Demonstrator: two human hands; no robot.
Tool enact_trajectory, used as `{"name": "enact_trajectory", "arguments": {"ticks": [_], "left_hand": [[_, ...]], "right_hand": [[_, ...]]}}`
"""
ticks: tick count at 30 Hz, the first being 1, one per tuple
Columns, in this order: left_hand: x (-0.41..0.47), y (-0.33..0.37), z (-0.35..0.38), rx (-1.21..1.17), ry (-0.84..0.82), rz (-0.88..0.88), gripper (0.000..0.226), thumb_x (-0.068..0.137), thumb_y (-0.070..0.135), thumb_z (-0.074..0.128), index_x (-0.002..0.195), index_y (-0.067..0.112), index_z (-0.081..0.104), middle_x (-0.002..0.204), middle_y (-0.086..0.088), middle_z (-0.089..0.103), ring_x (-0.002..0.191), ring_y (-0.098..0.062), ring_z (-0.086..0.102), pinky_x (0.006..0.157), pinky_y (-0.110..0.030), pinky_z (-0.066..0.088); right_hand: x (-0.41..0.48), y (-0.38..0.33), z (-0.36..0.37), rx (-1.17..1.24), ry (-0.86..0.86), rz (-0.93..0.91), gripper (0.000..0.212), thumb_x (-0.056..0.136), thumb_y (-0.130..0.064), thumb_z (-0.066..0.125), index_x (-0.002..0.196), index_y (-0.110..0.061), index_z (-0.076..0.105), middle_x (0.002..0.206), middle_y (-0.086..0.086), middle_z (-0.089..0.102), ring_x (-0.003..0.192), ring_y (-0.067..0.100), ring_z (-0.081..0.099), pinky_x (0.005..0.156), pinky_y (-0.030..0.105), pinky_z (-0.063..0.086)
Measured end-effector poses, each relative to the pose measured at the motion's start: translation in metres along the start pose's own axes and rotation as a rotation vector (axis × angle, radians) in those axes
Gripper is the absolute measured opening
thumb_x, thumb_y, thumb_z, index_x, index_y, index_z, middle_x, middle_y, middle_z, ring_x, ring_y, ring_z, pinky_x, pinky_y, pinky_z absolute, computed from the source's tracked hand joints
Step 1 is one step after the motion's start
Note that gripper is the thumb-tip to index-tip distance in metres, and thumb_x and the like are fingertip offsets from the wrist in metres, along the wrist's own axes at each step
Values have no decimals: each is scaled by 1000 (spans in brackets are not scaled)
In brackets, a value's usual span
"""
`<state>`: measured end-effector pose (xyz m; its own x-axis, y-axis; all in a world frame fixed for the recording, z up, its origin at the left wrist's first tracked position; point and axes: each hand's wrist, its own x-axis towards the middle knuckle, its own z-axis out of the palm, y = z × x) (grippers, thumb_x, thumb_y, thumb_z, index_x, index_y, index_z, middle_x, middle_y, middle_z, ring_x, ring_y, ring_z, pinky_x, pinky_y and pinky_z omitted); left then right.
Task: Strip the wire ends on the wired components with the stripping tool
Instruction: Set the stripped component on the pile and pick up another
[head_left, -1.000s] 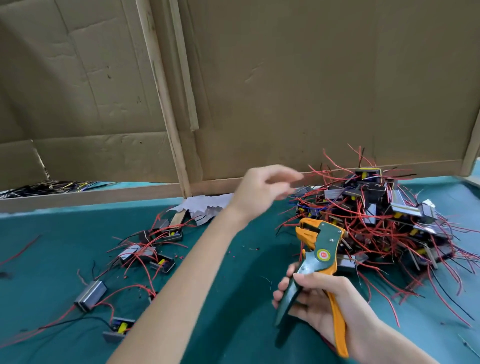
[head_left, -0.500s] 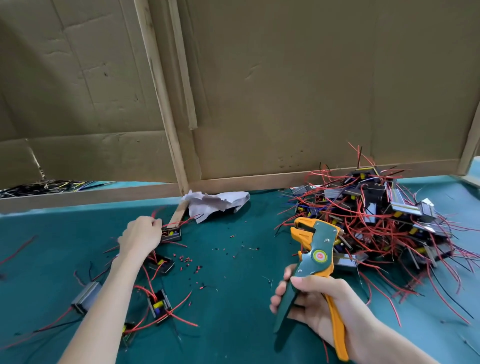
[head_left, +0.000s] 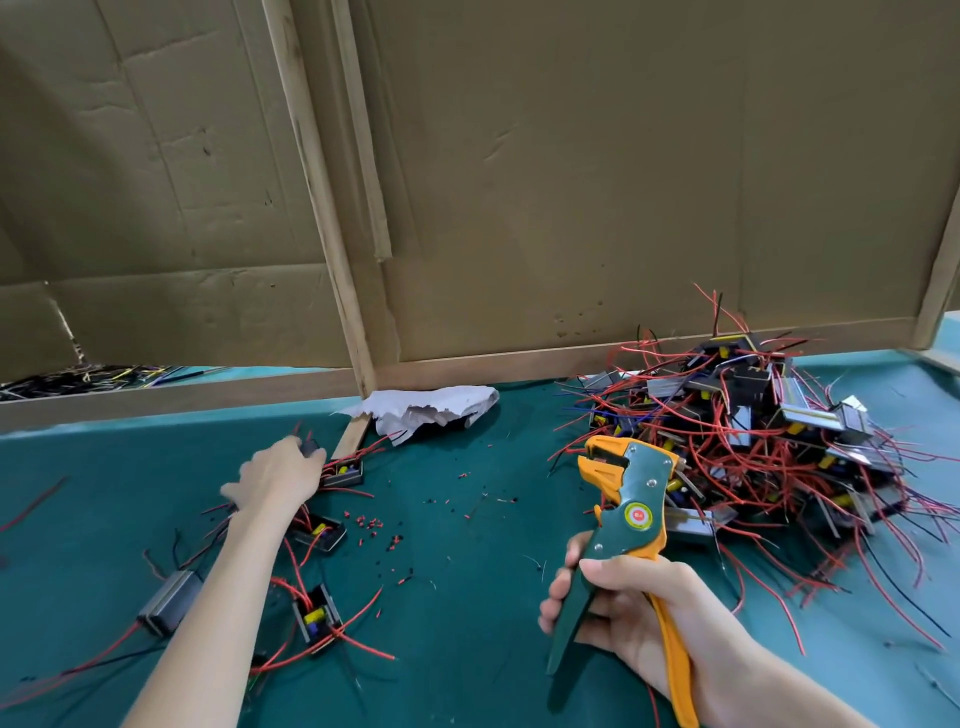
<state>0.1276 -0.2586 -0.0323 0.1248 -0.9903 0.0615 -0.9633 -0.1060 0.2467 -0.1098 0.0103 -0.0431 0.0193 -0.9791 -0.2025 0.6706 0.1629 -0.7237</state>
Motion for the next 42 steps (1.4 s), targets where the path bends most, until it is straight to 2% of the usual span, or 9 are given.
{"name": "enact_trajectory", "arguments": {"ticks": [9,20,26,29,33,35,37,39,42], "left_hand": [[0,1,-4,-288,88,248,45,90,3,54,135,10,49,105,-4,69,111,-30,55,88,-40,44],[-4,19,3,43,-88,380,38,100,23,39,137,17,43,136,-10,46,118,-30,50,94,-40,40],[-21,32,-3,-493,195,506,33,99,27,46,86,4,67,82,-12,67,82,-30,60,68,-35,39],[-42,57,-15,-758,343,645,13,93,4,57,94,11,67,91,-3,69,81,-16,64,72,-12,43],[-79,93,-25,-1006,267,868,65,88,-16,49,135,29,42,135,12,45,93,-14,67,83,-12,47],[-98,104,-29,-1097,159,945,93,87,-19,48,142,47,14,150,31,13,122,-25,55,90,-18,49],[-110,109,-32,-1101,110,976,105,86,-21,49,140,52,-3,155,25,-4,131,-30,46,92,-20,50],[-117,112,-36,-1158,-4,927,100,88,-17,50,143,47,-4,156,8,14,111,-17,64,89,-18,50],[-121,112,-42,-1170,-193,840,48,97,-4,47,139,15,35,115,-6,63,83,-15,72,79,-21,53]], "right_hand": [[-1,0,2,-2,16,-9,18,62,1,67,79,3,65,77,26,58,70,42,61,69,50,57],[-3,-1,4,6,24,-10,14,65,0,65,79,3,67,78,26,58,71,42,61,71,51,56],[-3,-1,4,8,26,-10,14,65,0,64,78,3,66,78,26,57,70,42,61,69,51,57],[-2,-3,3,23,24,-9,14,64,1,64,78,3,66,78,26,57,70,42,61,70,51,57],[-2,-6,2,35,23,-26,13,65,0,64,77,2,67,79,26,58,70,42,62,70,51,57],[-3,-8,2,40,21,-37,12,65,1,64,77,2,67,79,25,58,70,42,62,69,50,57],[-4,-10,1,38,19,-47,13,65,1,64,78,2,67,79,25,58,70,41,62,69,50,57],[-4,-11,1,34,19,-54,14,65,0,64,79,2,67,80,26,58,71,41,63,69,49,57],[-5,-11,0,17,5,-64,14,66,-1,65,80,1,67,81,26,58,72,40,63,69,48,57]]}}
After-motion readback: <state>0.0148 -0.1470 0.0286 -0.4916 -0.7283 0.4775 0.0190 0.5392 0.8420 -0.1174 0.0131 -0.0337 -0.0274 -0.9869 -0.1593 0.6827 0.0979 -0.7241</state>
